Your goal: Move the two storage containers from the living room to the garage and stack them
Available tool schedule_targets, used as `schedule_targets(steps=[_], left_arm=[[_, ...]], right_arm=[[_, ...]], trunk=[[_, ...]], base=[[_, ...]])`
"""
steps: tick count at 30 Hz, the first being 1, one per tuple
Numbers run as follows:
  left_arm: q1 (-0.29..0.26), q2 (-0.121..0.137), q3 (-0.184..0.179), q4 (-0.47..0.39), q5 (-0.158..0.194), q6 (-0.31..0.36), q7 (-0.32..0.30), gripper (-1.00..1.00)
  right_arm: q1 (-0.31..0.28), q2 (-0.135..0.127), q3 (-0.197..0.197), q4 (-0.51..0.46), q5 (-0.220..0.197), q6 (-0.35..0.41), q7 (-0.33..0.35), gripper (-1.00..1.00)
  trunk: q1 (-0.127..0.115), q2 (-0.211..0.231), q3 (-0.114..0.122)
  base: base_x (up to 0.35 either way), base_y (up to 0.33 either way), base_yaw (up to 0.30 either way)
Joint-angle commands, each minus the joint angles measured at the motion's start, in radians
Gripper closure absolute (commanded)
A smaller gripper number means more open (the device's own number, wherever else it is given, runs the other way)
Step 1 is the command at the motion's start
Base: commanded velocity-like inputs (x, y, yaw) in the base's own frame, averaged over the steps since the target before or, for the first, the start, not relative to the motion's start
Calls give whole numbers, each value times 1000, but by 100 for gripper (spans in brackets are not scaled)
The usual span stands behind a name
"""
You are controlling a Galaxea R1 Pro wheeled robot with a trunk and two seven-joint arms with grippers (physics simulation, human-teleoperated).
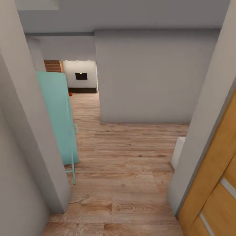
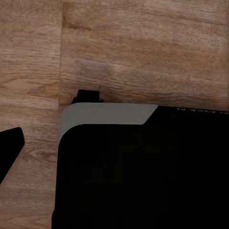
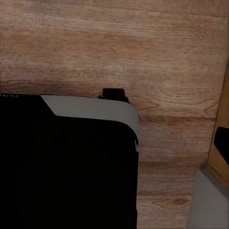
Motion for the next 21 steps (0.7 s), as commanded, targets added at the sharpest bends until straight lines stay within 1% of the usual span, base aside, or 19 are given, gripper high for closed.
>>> schedule_targets(steps=[1,21], left_arm=[[-1,0,0,1,11,-3,-3,-100],[-1,0,0,1,10,-3,-3,-100]], right_arm=[[-1,1,8,3,-9,-5,-1,-100],[-1,2,9,3,-9,-7,-1,-100]], trunk=[[1,-1,-1],[1,-1,-1]], base=[[322,0,0],[322,0,0]])
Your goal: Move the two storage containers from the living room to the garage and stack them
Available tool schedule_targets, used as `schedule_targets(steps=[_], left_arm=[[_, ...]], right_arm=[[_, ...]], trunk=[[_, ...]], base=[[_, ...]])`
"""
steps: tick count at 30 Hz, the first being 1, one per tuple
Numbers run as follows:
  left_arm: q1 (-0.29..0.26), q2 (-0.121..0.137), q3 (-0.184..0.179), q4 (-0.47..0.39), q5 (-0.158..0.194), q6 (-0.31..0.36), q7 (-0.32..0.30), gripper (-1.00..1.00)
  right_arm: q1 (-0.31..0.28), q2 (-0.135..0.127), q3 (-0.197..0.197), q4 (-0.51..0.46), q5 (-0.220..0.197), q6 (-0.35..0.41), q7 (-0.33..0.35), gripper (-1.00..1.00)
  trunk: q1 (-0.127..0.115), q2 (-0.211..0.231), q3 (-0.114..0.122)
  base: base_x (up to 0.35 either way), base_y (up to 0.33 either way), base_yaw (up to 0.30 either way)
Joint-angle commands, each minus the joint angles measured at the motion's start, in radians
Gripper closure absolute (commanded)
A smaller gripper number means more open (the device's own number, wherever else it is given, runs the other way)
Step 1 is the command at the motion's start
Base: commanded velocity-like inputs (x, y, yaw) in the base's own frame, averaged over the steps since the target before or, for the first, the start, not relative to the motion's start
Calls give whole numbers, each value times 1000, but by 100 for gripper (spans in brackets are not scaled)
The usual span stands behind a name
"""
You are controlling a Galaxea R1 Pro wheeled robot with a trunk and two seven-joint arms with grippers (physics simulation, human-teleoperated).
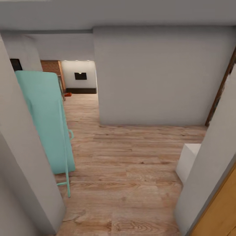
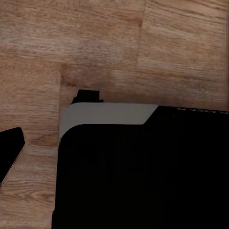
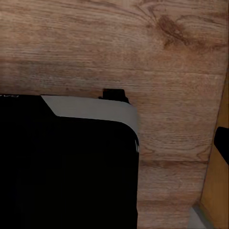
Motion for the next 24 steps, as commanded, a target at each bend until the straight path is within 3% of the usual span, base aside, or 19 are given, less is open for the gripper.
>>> schedule_targets(steps=[1,24], left_arm=[[-1,0,0,1,11,-3,-3,-100],[-1,0,0,1,12,-3,-3,-100]], right_arm=[[-1,1,8,3,-9,-6,0,-100],[-1,0,7,3,-9,-11,0,-100]], trunk=[[1,-1,-1],[1,-1,-1]], base=[[322,0,0],[322,0,0]])
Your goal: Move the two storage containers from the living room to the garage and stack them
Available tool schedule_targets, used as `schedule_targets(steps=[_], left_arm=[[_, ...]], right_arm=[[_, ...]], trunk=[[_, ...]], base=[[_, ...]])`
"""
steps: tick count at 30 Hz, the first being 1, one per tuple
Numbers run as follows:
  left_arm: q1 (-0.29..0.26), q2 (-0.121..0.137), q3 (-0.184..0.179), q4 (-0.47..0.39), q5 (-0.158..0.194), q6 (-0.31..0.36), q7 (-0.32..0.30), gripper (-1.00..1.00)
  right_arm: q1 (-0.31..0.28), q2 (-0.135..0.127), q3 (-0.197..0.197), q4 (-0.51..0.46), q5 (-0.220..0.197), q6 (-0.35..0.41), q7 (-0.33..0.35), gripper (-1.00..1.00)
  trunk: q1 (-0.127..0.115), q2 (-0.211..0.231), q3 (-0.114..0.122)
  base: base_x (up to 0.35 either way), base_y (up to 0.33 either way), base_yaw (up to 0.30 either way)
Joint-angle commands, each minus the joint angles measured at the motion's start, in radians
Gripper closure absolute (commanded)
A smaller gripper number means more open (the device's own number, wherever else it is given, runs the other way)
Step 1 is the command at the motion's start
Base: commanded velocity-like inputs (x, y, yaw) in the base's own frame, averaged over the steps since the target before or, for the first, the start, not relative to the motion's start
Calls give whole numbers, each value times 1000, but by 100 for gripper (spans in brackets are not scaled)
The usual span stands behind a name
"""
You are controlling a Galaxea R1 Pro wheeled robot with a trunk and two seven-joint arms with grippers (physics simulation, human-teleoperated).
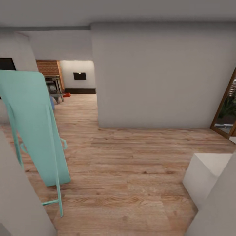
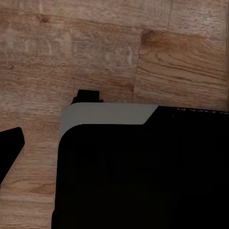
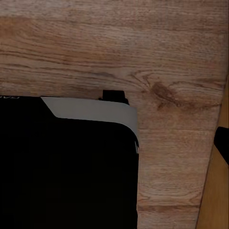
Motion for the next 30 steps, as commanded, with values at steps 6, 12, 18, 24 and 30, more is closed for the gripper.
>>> schedule_targets(steps=[6,12,18,24,30], left_arm=[[-1,0,0,1,10,-3,-3,-100],[-1,0,0,1,10,-3,-3,-100],[-1,0,0,1,10,-3,-3,-100],[-1,0,0,2,10,-3,-3,-100],[-1,0,0,1,9,-3,-3,-100]], right_arm=[[-1,1,8,3,-9,-5,-1,-100],[-1,1,8,3,-9,-5,-1,-100],[1,1,8,3,-9,-5,-1,-100],[6,1,8,3,-9,-8,-1,-100],[6,1,8,3,-9,-10,-1,-100]], trunk=[[1,-1,-1],[1,-1,-1],[1,-1,-1],[1,-1,-1],[1,-1,-1]], base=[[322,0,0],[322,0,0],[322,0,0],[322,0,0],[322,0,0]])
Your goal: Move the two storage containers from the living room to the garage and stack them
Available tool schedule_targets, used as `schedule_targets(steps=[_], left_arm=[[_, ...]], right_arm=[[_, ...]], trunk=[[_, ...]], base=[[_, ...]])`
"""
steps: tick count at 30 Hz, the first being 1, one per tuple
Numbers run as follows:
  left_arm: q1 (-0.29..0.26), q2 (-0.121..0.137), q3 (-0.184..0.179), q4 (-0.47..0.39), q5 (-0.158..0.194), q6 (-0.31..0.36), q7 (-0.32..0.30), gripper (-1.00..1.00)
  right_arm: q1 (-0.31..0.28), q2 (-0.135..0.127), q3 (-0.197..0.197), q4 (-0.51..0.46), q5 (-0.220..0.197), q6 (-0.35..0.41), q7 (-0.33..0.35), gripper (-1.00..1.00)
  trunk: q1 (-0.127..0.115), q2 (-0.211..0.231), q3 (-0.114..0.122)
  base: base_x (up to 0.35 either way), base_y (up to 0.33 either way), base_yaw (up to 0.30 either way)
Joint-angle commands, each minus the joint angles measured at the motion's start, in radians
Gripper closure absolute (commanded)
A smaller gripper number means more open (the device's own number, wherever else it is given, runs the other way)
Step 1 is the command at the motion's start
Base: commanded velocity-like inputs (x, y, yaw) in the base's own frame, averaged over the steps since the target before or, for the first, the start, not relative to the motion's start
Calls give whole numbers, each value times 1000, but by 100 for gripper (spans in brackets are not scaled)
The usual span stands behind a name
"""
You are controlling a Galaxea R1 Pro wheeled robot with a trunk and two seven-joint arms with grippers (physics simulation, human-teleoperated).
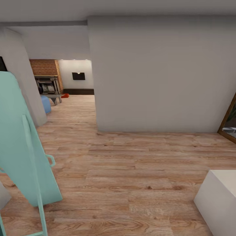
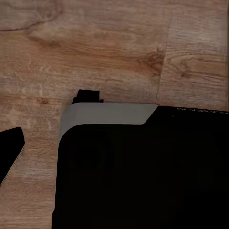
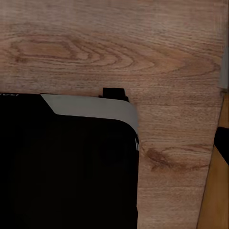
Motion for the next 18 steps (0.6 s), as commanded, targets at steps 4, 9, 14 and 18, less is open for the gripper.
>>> schedule_targets(steps=[4,9,14,18], left_arm=[[-1,0,0,2,10,-3,-3,-100],[-1,0,0,2,11,-3,-3,-100],[-1,0,0,2,11,-3,-3,-100],[-1,0,0,1,11,-3,-3,-100]], right_arm=[[-1,1,8,3,-9,-6,-1,-100],[-1,1,9,3,-9,-6,-1,-100],[-1,1,8,3,-9,-4,-1,-100],[-1,1,8,3,-9,-4,-1,-100]], trunk=[[1,-1,-1],[1,-1,-1],[1,-1,-1],[1,-1,-1]], base=[[322,0,0],[322,0,0],[322,0,0],[322,0,0]])
